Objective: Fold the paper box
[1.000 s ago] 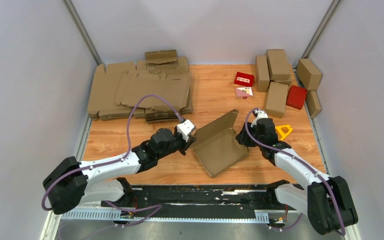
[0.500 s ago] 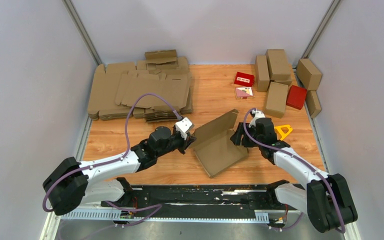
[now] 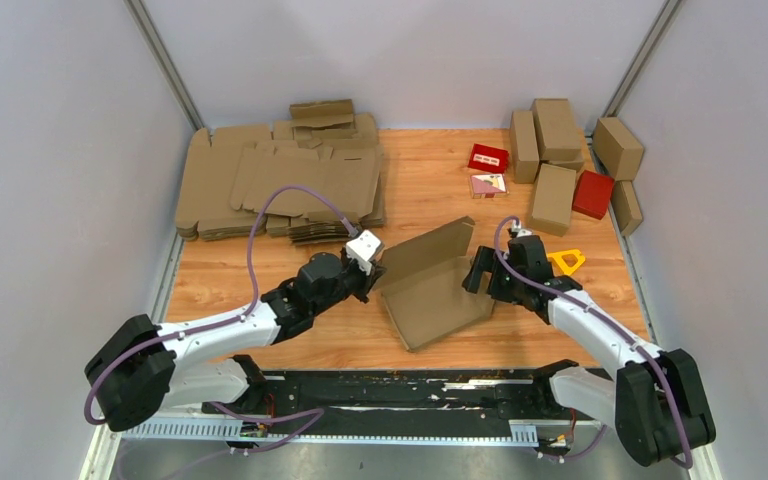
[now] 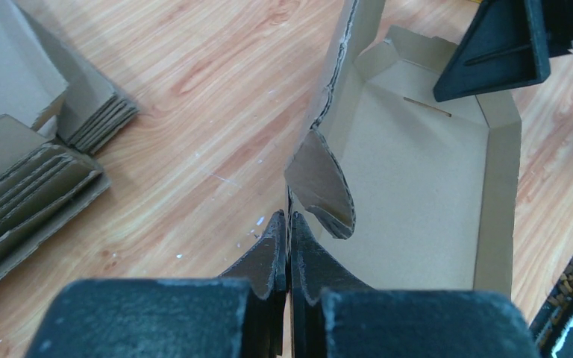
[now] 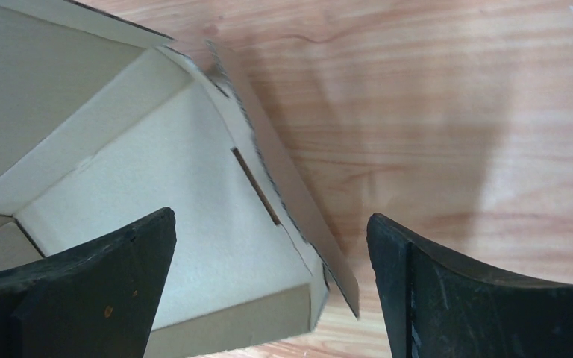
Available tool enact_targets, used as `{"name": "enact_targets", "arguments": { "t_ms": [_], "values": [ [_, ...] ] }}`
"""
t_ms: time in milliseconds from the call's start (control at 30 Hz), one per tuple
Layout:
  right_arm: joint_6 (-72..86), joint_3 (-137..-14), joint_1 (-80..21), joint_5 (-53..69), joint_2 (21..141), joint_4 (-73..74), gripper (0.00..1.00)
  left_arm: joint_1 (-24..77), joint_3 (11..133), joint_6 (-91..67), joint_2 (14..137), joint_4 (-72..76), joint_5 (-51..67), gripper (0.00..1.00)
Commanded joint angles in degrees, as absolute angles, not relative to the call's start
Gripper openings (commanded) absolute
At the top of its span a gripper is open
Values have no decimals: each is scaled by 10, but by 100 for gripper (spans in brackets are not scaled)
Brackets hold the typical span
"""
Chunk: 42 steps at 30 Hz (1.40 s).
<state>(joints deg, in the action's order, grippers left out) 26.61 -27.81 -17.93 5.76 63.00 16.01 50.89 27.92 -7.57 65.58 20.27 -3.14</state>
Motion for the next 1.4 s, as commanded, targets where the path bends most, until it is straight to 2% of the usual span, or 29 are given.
{"name": "enact_targets", "arguments": {
  "t_ms": [0, 200, 433, 833, 967, 1367],
  "values": [
    [364, -309, -182, 16, 616, 233, 100, 508, 294, -76, 639, 209, -69, 0],
    [443, -279, -182, 94, 609, 197, 100, 508, 291, -79, 637, 209, -77, 0],
    [522, -264, -182, 95, 606, 172, 100, 508, 288, -90, 637, 216, -66, 0],
    [584, -338, -196, 59, 672, 319, 100, 508, 287, -93, 636, 216, -67, 0],
    [614, -327, -211, 67, 664, 306, 100, 508, 285, -95, 640, 221, -56, 0],
    [646, -382, -256, 63, 709, 303, 82, 508, 286, -98, 651, 233, -22, 0]
  ]
}}
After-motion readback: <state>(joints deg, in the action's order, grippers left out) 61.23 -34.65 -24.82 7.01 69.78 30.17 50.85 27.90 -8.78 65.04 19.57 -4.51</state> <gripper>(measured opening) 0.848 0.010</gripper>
